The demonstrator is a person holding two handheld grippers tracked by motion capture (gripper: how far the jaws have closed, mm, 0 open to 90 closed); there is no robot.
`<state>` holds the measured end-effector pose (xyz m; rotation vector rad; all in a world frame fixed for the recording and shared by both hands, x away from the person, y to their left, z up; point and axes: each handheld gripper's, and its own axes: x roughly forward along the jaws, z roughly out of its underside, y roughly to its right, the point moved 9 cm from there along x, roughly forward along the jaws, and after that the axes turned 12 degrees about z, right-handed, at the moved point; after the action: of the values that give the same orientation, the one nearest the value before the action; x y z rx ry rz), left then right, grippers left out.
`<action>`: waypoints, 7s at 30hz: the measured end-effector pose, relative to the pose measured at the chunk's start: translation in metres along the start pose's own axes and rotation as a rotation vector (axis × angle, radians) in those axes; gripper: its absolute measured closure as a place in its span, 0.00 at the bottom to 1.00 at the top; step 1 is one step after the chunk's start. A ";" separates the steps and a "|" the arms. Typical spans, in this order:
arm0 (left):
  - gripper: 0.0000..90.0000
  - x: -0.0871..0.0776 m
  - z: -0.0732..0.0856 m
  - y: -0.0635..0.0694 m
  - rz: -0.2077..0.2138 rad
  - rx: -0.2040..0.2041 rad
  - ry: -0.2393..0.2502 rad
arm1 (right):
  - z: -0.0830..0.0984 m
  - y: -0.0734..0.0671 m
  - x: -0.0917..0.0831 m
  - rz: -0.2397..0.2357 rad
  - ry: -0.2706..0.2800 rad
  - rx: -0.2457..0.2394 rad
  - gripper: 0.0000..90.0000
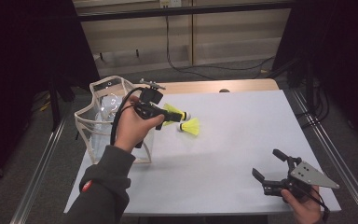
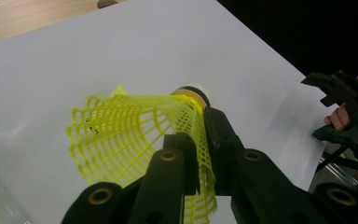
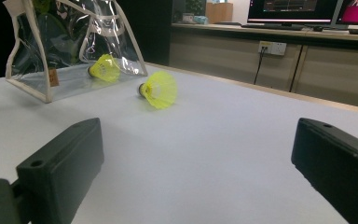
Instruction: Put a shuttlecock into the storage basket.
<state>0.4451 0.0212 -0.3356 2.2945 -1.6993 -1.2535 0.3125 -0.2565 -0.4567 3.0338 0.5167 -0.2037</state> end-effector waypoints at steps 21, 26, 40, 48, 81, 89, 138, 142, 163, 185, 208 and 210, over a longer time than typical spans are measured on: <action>0.95 -0.014 -0.009 -0.001 -0.015 0.002 -0.001 | 0.000 0.000 0.000 0.001 0.000 0.001 0.02; 0.95 -0.017 -0.012 0.000 -0.023 0.005 -0.004 | 0.000 0.000 0.000 0.002 0.002 0.002 0.02; 0.95 -0.028 -0.017 -0.003 -0.042 0.007 -0.001 | 0.000 0.000 -0.001 0.002 0.002 0.002 0.02; 0.95 -0.033 -0.019 -0.004 -0.059 0.015 -0.004 | -0.001 0.000 -0.001 0.002 0.003 0.000 0.02; 0.95 -0.056 -0.026 -0.010 -0.090 0.013 0.012 | 0.000 0.000 -0.001 0.001 0.003 0.001 0.02; 0.95 -0.059 -0.027 -0.011 -0.095 0.015 0.014 | 0.000 0.000 -0.001 0.001 0.001 0.002 0.02; 0.95 -0.101 -0.026 -0.026 -0.162 -0.009 0.053 | 0.000 0.000 -0.001 0.003 0.002 0.000 0.02; 0.95 -0.104 -0.026 -0.027 -0.166 -0.008 0.054 | 0.000 0.000 -0.001 0.003 0.000 0.001 0.02; 0.95 -0.119 -0.023 -0.035 -0.195 -0.025 0.066 | 0.000 0.000 -0.001 0.003 0.002 0.001 0.02; 0.95 -0.139 -0.017 -0.048 -0.240 -0.046 0.077 | 0.000 0.000 -0.001 0.002 -0.002 0.002 0.02; 0.95 -0.153 -0.008 -0.063 -0.293 -0.075 0.080 | 0.000 0.000 -0.001 0.004 0.000 0.004 0.02; 0.95 -0.154 -0.008 -0.064 -0.294 -0.077 0.086 | 0.000 0.001 -0.001 0.005 -0.001 0.002 0.02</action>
<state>0.4875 0.1687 -0.2700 2.5786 -1.2992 -1.2162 0.3120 -0.2574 -0.4567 3.0365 0.5094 -0.2055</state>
